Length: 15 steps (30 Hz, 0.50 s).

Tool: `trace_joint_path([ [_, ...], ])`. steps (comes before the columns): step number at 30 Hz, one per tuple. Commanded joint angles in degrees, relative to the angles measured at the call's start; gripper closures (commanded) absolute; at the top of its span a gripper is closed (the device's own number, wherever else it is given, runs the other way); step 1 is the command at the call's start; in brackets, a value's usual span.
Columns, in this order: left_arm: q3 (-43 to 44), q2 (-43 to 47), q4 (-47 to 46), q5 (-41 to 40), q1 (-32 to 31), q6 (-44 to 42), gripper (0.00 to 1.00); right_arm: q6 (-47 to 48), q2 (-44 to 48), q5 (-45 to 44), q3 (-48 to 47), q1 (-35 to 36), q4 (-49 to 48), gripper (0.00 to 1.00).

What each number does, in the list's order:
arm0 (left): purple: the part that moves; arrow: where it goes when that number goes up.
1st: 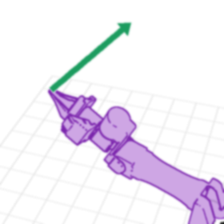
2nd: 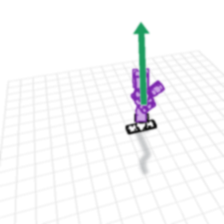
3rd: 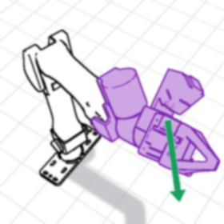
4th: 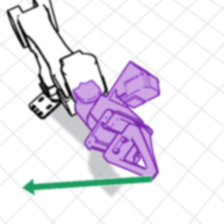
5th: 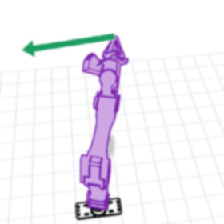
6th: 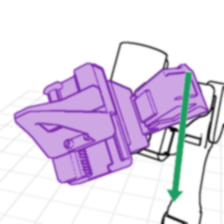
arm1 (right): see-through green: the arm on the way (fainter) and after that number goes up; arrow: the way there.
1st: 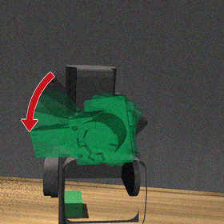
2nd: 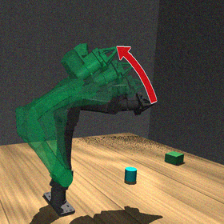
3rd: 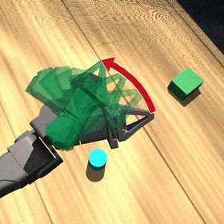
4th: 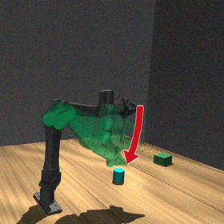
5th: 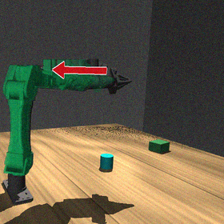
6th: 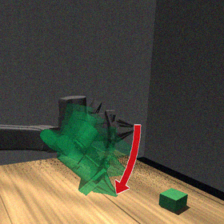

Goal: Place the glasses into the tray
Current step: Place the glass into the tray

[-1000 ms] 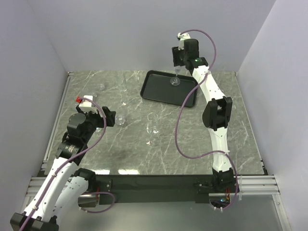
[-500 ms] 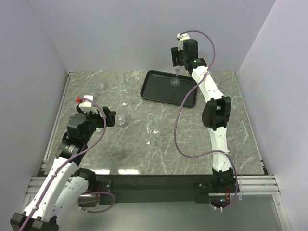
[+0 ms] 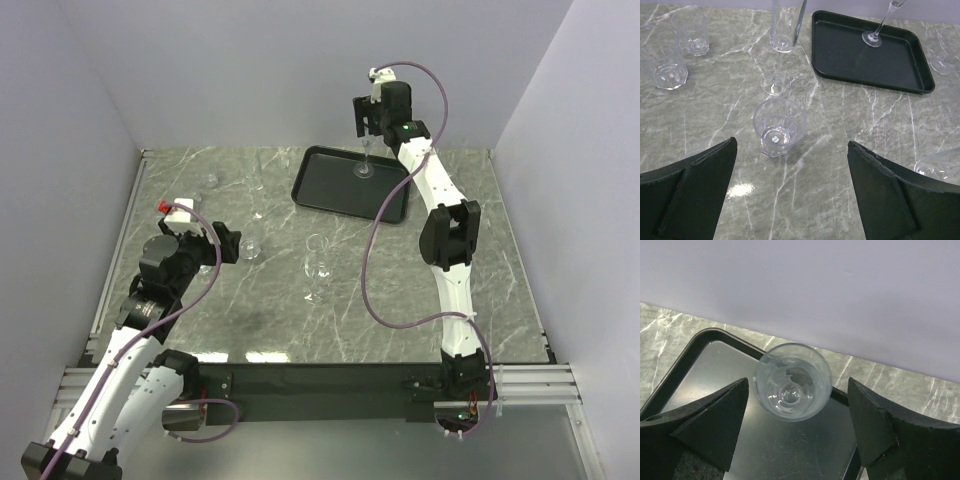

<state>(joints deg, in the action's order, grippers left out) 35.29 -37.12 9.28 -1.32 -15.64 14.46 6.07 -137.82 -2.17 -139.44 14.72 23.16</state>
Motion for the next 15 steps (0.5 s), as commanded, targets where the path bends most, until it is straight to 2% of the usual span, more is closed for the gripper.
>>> trace_joint_path([
  [1, 0.84, 0.56, -2.60, 0.88, -0.18, -0.57, 0.02, 0.61, 4.40, -0.11, 0.13, 0.13, -2.24, 0.13],
  [15, 0.75, 1.53, -2.77, 0.88, -0.09, -0.48, 0.02, 2.37, 16.08, 1.91, 10.75, 0.04, -3.03, 0.12],
])
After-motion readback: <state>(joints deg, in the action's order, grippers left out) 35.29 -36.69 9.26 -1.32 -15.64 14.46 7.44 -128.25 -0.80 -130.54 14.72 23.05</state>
